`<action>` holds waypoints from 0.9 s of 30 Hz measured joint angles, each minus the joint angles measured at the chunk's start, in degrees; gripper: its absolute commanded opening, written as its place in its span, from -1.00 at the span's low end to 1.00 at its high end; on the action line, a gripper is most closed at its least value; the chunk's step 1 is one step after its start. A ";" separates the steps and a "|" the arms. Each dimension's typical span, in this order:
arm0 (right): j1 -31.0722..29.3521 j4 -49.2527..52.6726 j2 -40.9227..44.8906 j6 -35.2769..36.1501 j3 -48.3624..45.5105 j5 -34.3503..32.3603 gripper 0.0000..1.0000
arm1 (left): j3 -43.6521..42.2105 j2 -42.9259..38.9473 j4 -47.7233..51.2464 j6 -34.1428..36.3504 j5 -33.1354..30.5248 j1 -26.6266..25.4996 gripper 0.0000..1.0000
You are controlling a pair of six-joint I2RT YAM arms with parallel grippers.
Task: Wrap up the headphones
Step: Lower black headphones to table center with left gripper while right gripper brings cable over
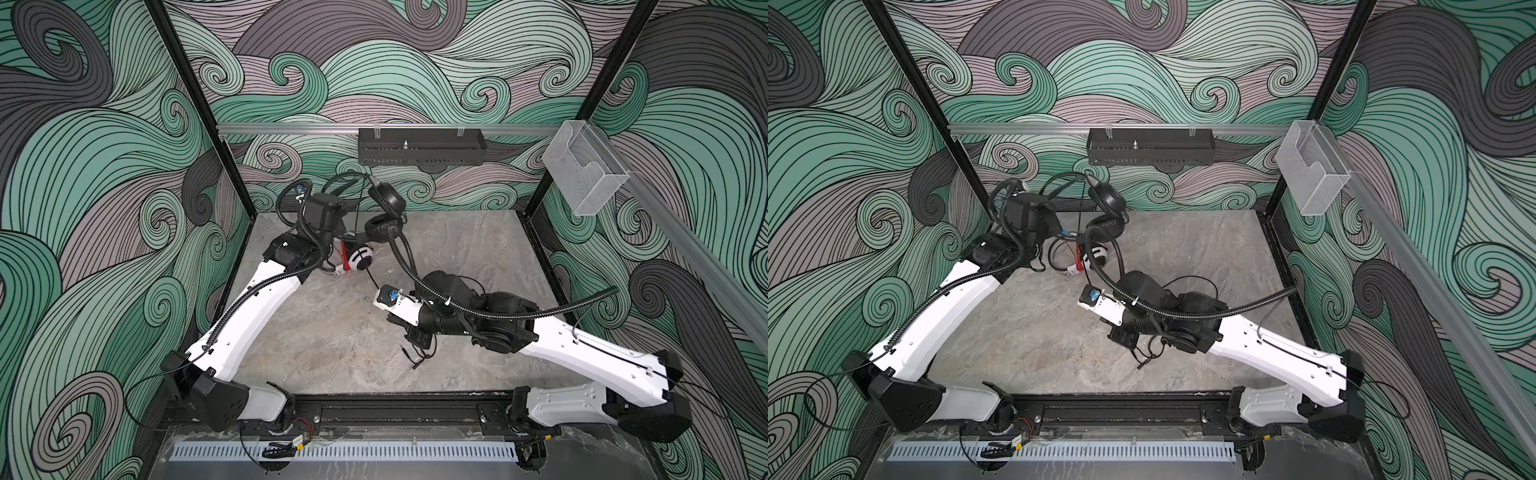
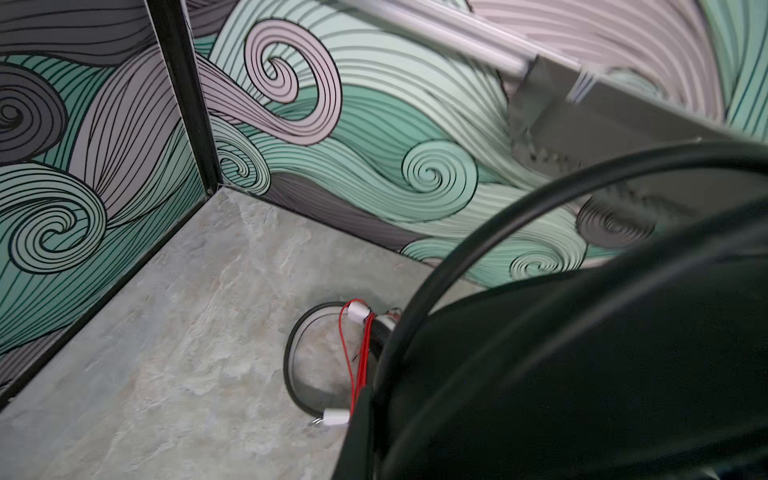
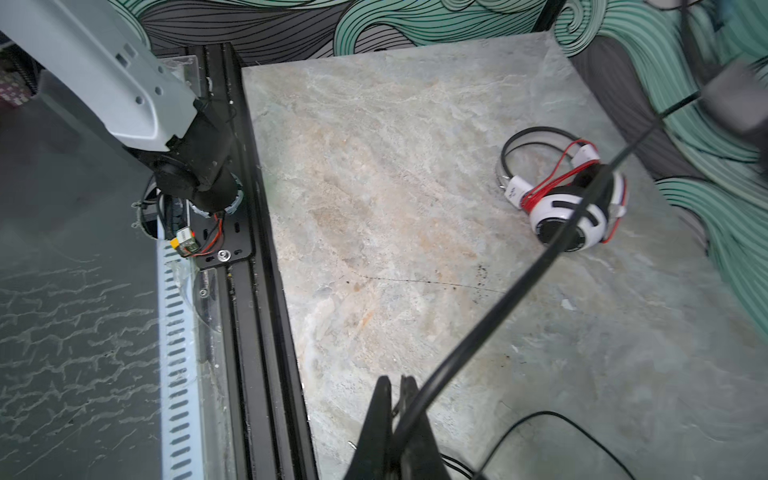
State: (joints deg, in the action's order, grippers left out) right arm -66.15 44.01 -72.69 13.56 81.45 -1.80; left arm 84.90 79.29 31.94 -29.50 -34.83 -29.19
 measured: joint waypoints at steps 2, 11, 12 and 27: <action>0.00 2.67 -0.90 2.64 3.82 -2.97 -1.00 | -2.60 -0.04 -0.70 4.87 -0.87 -2.12 -1.00; 0.70 8.63 -5.92 13.16 12.87 -12.70 -1.00 | -13.00 -8.68 -0.20 23.06 4.96 -7.78 -1.00; 0.85 8.87 -6.43 13.75 13.68 -13.14 -1.00 | -14.32 -10.67 0.13 24.22 6.14 -8.02 -1.00; 6.91 10.08 -4.87 12.90 13.60 -15.19 -1.00 | -20.06 -20.52 5.40 26.14 19.02 -8.74 -1.00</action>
State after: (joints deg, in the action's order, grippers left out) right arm -59.24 54.08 -77.56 26.46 95.04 -16.99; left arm 64.84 58.76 37.34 -3.36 -15.81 -37.93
